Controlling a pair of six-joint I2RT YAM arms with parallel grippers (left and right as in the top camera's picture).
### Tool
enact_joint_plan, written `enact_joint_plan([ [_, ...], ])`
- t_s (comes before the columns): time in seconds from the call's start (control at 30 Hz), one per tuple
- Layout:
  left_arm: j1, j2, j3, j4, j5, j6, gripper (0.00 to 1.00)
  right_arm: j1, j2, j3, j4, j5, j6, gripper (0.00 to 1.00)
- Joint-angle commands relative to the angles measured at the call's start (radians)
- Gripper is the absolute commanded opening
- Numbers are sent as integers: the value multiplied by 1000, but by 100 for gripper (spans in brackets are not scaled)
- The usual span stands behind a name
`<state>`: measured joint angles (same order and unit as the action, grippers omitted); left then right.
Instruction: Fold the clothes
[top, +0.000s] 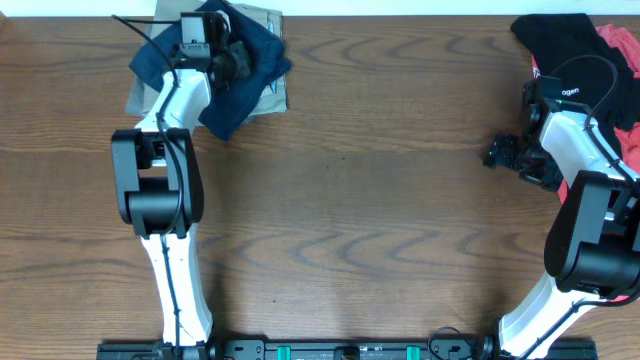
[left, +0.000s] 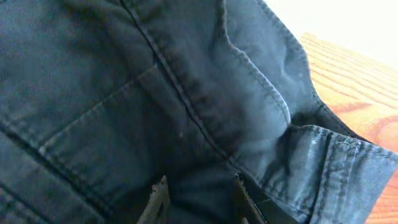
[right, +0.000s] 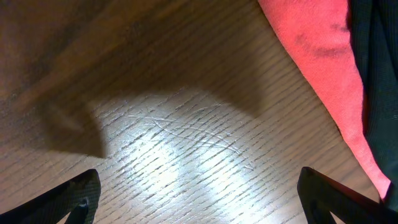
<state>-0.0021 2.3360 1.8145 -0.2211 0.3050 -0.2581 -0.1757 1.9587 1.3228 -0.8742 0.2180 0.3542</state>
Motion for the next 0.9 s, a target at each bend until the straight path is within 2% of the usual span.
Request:
enact_joint_plan([
  [0.0,0,-105,-2,-15,-2,2,41,-6,-29,12,-1,17,-11,99],
  [0.13,0,-241,-2,-94,-2,1,65,-6,-29,12,-1,17,-11,99],
  [0.27,0,-384,-2,-245,-2,1,100,-6,-29,12,-1,17,-11,99],
  [0.3,0,-417,-2,-293,-2,1,98,-6,-29,12,-1,17,-11,99],
  [0.7,0,-713,-3,-933,-2,4,98,-6,-29,12,-1,17,-11,99],
  [0.87,-2,-794,-5,-1142,2,58,98,-6,-29,12,-1,17,-11,99],
])
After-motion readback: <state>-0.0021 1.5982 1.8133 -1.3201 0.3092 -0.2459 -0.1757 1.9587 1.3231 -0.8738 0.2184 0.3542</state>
